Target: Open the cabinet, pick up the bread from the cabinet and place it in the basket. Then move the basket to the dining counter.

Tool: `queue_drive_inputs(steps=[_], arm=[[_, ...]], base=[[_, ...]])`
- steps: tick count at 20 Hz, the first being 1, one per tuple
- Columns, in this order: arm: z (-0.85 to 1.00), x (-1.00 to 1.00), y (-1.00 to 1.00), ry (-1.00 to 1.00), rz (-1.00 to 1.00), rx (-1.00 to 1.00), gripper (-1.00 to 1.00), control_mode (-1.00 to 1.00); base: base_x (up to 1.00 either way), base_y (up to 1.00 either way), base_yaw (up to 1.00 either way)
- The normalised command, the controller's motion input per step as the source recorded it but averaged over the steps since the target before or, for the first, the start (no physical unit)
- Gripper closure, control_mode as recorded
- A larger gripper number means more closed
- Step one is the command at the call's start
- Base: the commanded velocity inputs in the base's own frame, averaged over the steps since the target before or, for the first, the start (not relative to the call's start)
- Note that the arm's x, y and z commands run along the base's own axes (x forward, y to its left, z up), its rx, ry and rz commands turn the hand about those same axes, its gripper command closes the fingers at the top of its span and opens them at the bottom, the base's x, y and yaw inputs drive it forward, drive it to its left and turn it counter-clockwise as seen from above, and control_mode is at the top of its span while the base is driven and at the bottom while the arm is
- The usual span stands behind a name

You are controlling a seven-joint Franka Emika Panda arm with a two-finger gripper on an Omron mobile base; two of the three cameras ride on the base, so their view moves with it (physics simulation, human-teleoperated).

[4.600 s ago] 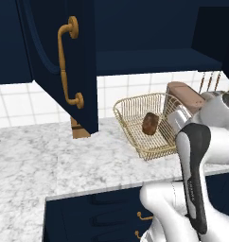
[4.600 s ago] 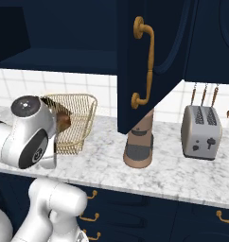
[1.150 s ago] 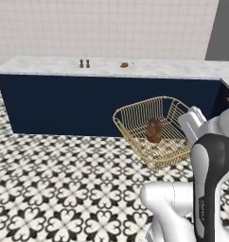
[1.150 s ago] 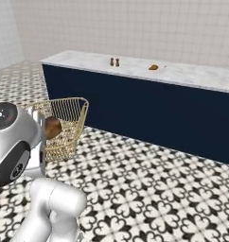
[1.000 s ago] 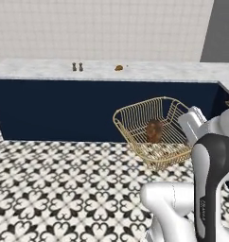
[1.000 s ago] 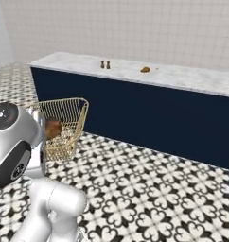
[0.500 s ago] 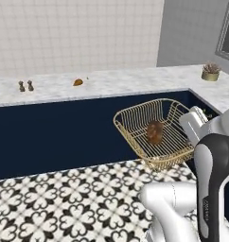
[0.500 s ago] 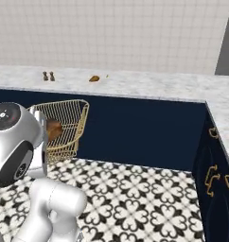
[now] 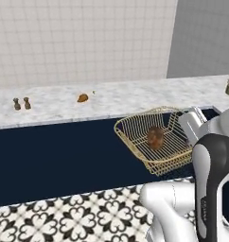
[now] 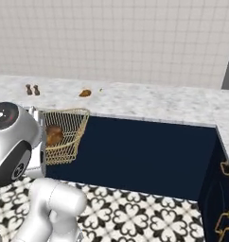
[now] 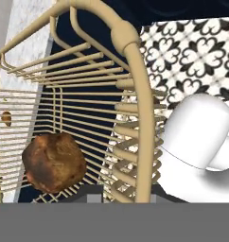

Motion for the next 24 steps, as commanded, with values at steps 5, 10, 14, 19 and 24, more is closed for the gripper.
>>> queue_drive_inputs(steps=[5,10,14,19,24], arm=[[0.0,0.0,0.0,0.0,0.0,0.0,1.0,1.0],[0.0,0.0,0.0,0.0,0.0,0.0,1.0,1.0],[0.0,0.0,0.0,0.0,0.0,0.0,1.0,1.0],[0.0,0.0,0.0,0.0,0.0,0.0,1.0,1.0],[0.0,0.0,0.0,0.0,0.0,0.0,1.0,1.0]], base=[[1.0,-0.46,0.14],[0.91,-0.55,0.03],[0.81,-0.45,0.0],[0.61,-0.19,0.0],[0.1,-0.02,0.0]])
